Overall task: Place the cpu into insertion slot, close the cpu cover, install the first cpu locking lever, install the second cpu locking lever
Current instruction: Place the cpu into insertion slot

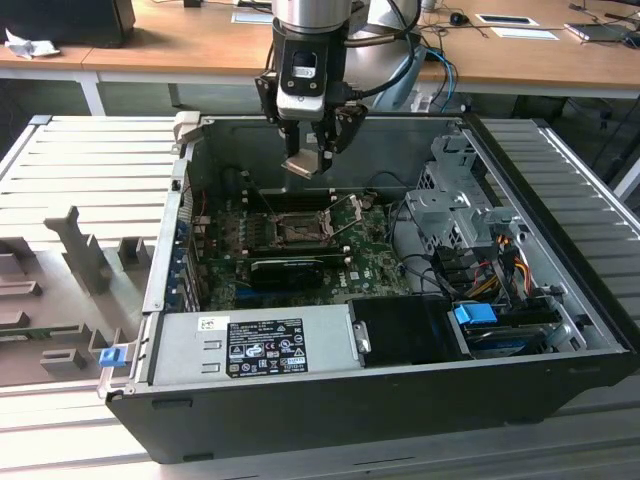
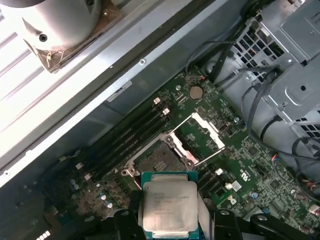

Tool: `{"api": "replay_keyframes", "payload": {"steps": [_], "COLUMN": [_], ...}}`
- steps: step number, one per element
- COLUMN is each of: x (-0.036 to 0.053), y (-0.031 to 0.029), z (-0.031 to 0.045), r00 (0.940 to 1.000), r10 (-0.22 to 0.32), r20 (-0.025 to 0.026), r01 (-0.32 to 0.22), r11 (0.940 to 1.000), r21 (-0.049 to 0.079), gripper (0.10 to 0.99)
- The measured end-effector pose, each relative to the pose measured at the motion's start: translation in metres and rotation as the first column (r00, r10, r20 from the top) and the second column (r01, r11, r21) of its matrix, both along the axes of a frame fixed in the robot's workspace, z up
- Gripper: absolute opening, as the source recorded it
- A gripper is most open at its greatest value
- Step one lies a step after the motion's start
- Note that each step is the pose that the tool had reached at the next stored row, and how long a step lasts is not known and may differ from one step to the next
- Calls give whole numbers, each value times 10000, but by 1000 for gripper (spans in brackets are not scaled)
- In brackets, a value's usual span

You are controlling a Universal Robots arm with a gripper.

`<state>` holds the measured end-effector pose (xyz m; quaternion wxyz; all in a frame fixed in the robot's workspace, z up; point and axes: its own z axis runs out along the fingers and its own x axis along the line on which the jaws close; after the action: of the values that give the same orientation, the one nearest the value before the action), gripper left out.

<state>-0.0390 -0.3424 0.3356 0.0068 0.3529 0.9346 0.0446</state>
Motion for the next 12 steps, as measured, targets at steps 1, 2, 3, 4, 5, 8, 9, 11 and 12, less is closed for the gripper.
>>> {"api": "replay_keyframes", "payload": {"steps": [1,2,3,4,5,8,9,11,12], "x": [0,0,0,0,0,0,0,0,0], "y": [0,0,0,0,0,0,0,0,0], "z": [-3,-7,-11,-14,-18,-28,-32,-47,-56], "r00": [9997,9990,9982,9972,9953,9893,9864,9758,9694], "r10": [-228,-455,-605,-745,-964,-1456,-1643,-2188,-2453], "r20": [0,0,1,1,0,0,0,1,2], "r01": [228,455,605,745,964,1456,1643,2188,2453], "r11": [9997,9990,9982,9972,9953,9893,9864,9758,9694], "r21": [0,0,1,0,0,0,0,-3,-7], "gripper": [529,529,529,529,529,529,529,529,529]}}
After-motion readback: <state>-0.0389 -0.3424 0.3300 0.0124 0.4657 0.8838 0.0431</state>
